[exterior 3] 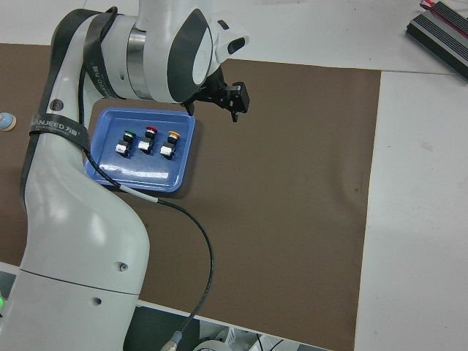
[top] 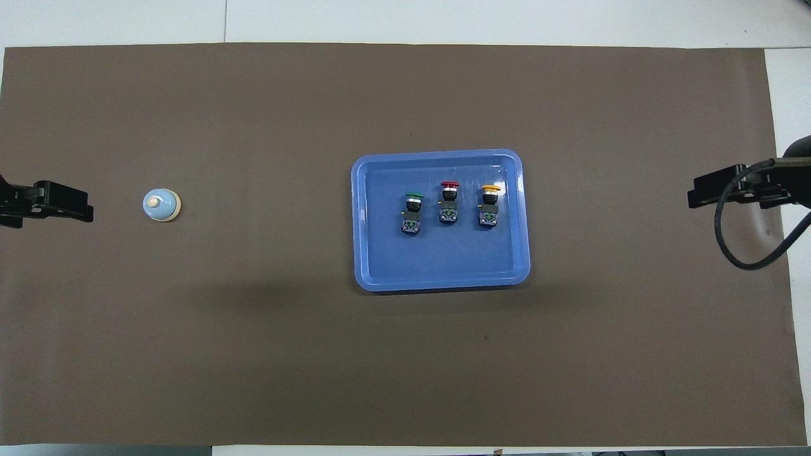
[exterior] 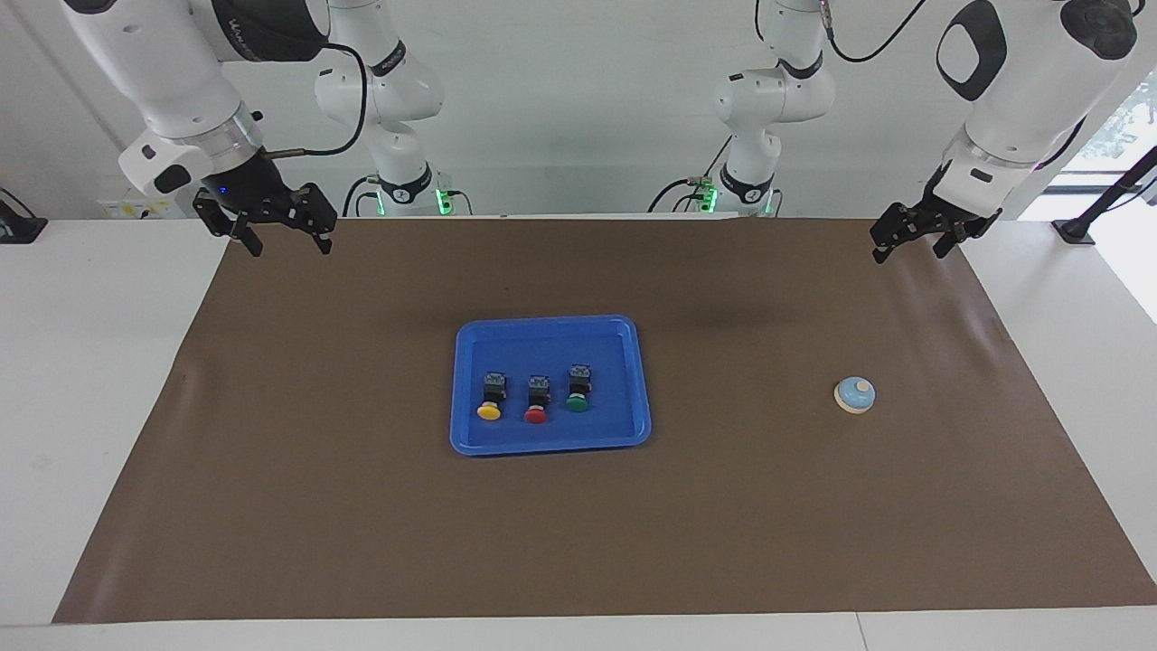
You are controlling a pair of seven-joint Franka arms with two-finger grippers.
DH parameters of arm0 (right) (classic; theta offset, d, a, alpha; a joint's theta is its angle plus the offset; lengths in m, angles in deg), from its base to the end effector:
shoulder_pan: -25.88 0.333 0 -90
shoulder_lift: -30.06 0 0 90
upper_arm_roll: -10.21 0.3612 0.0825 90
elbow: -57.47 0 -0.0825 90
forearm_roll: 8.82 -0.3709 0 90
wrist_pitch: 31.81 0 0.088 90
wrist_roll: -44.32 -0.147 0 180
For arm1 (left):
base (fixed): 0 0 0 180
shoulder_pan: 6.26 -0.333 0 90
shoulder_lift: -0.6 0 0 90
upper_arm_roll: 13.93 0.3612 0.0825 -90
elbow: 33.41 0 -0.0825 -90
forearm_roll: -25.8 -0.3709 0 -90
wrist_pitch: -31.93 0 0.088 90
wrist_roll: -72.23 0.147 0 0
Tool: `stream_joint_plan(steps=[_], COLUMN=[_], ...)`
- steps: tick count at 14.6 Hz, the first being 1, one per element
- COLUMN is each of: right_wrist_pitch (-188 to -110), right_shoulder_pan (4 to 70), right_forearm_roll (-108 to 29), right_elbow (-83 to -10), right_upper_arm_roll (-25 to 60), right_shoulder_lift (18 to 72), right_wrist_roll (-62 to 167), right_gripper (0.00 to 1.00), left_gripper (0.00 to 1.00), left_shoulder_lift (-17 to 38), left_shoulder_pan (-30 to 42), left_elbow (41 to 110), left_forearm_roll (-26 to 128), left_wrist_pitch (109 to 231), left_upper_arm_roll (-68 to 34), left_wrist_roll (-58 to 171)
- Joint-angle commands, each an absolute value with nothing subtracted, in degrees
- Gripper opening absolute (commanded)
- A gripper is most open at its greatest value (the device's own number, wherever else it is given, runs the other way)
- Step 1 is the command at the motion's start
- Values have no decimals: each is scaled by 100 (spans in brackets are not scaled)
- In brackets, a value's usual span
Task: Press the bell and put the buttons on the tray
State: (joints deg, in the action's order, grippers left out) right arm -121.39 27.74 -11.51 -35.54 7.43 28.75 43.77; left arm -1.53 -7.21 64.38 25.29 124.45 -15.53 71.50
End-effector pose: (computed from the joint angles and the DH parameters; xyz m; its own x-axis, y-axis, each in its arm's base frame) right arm 0.5300 -0.0019 0.6175 0.9990 -0.0252 -0.0375 -0.0270 -0.9985 -0.0477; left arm 0.5260 -0.0050 0.5909 0.9985 0.0011 -0.0547 0.0005 -0.9999 -0.0106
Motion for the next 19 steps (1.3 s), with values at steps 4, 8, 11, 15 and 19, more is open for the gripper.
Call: stream_joint_plan(steps=[4,8,11,15,19], right_wrist_pitch=[-12057,-12057,-12057,-12057,-12057], right_shoulder_pan=[2703,2703,2703,2703,2703], right_forearm_roll=[-1128,-1128,-1128,-1128,-1128], right_elbow=[-3543,-3543,-3543,-3543,-3543], right_upper_arm_roll=[801,801,801,801,801], right_shoulder_lift=[2874,2874,2874,2874,2874], right_wrist_roll=[4441,4441,4441,4441,4441], right_gripper=[100,100,100,100,100], left_gripper=[100,100,100,100,100], left_shoulder_lift=[262,315,412,412,412], left_shoulder_pan=[-538,-459,-459,-459,-459], left_elbow=[5862,5616,5466,5475,5483], left_forearm_roll=[2528,2510,2545,2563,2580], left_wrist_pitch=[12124,12062,12026,12070,12070], left_upper_arm_roll=[-1472,-1490,-1472,-1463,-1455], left_wrist_roll=[7223,7215,7215,7223,7215])
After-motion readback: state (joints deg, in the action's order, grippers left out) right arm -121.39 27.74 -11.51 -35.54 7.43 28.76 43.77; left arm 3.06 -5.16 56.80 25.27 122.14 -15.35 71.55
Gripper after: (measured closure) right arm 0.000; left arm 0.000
